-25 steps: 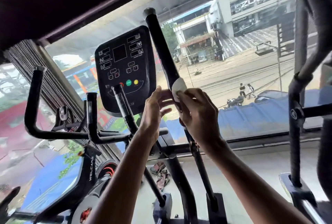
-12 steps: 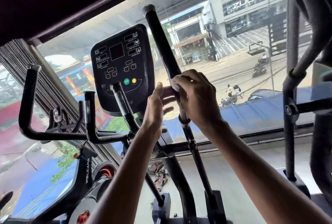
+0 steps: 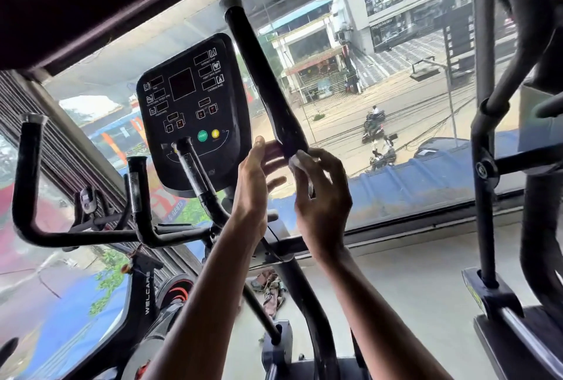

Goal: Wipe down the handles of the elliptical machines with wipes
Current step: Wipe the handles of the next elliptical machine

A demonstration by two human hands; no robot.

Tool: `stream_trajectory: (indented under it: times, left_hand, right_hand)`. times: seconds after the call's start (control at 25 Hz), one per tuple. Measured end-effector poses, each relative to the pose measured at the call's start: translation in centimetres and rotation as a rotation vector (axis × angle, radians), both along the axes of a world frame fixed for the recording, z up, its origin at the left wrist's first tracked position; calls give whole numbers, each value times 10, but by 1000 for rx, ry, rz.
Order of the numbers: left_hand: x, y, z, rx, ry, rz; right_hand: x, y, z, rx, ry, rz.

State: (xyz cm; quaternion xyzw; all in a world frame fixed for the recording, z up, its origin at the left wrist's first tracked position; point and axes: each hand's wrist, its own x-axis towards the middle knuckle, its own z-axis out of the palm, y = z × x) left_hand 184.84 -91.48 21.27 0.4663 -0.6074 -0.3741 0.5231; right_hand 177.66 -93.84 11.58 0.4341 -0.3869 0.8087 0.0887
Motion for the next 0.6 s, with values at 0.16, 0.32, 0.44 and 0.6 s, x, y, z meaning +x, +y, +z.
stream_trajectory:
  times: [0.16,0.32,0.44,0.6]
  left_hand:
    - [0,-3,-3,-4,0,20]
    - [2,-4,-6,-26,22,8]
    - [-3,-4,-9,-51,30,14]
    - [-3,-7,-14,-84,40,12]
  right_hand:
    - [15,-7,-35,45,-321,125]
    - [26,-6,-19,34,-642,286]
    - [39,-12,-19,75,-720,295]
    - [53,-23,-28,196,-942,421]
